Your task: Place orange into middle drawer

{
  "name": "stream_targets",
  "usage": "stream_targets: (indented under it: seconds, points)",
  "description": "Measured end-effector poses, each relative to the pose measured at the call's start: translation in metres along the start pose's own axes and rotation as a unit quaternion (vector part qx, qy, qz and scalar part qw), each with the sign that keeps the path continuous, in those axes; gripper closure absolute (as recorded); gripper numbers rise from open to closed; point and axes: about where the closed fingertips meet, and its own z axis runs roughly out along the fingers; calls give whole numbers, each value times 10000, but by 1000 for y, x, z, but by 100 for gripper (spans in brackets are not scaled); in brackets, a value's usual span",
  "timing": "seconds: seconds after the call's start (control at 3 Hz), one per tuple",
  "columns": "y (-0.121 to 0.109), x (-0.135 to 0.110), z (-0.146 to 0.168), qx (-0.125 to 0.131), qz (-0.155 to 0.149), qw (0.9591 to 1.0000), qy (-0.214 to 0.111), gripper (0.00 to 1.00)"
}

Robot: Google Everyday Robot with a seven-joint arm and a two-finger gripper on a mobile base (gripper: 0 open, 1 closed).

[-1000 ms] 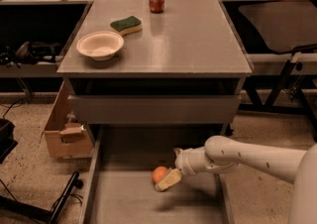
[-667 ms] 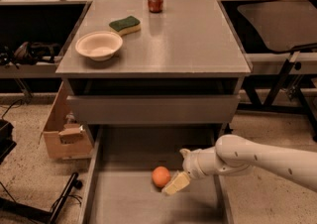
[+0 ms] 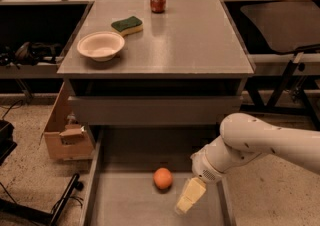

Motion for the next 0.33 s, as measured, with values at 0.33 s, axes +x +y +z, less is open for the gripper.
stream_targets:
  seconds: [0.33]
  points:
    - [8, -24, -61, 445, -296, 9951, 834, 0]
